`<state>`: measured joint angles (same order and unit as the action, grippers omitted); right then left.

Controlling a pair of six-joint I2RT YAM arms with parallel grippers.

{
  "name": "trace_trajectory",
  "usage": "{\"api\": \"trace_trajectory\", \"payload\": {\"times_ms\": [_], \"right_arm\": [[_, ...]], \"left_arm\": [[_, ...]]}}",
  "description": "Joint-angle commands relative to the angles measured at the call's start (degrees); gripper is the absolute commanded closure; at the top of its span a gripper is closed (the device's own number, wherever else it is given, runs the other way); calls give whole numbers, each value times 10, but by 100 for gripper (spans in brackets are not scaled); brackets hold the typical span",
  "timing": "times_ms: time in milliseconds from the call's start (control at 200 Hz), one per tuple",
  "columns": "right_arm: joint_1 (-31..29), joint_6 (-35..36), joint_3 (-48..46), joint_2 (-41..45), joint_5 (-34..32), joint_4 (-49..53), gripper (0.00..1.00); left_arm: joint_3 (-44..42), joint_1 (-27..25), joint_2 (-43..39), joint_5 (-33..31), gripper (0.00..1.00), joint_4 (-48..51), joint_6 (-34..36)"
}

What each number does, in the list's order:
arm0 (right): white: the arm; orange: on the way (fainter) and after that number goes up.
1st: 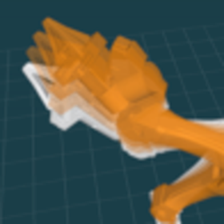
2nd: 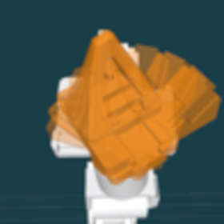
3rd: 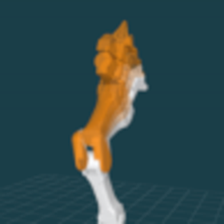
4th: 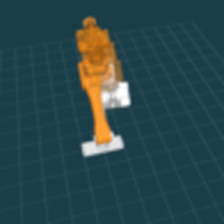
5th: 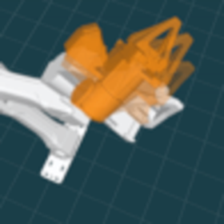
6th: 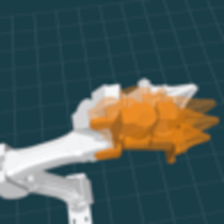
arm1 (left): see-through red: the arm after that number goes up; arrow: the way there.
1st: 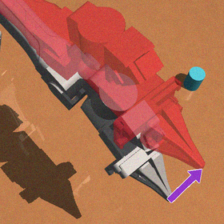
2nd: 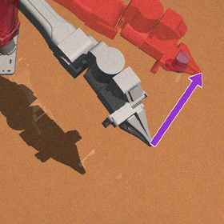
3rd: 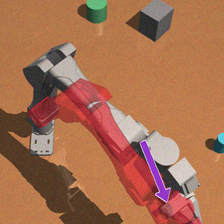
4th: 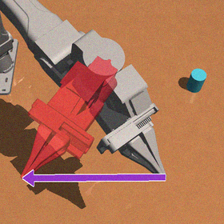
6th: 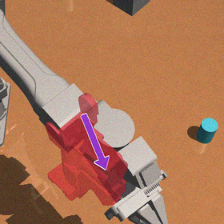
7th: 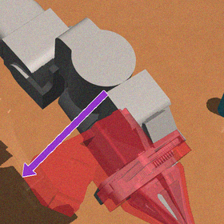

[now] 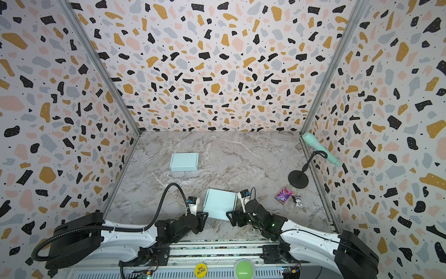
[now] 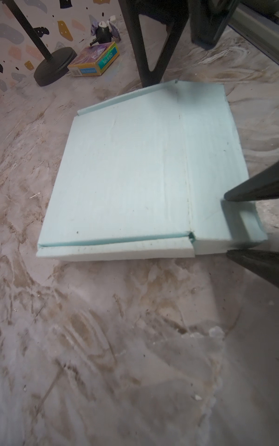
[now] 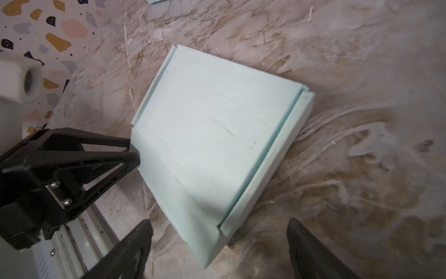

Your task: Fold the paper box

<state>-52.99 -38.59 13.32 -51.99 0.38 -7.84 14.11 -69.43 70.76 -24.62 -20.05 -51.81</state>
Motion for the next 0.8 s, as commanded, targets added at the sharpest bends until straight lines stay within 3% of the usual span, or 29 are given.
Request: {"api": "trace_trajectory", "payload": {"times_ms": [0,350,791], "right_arm": [[27,35,29,5,-4,28,10],[120,105,78,-116,65,-58,9],[141,113,78,-215,110,-128,16]], "left_arm": [[14,4,5,-15,65,-10,7],[19,7,11,-15,65,-17,7],[25,17,44,-18,65,-29,29]]}}
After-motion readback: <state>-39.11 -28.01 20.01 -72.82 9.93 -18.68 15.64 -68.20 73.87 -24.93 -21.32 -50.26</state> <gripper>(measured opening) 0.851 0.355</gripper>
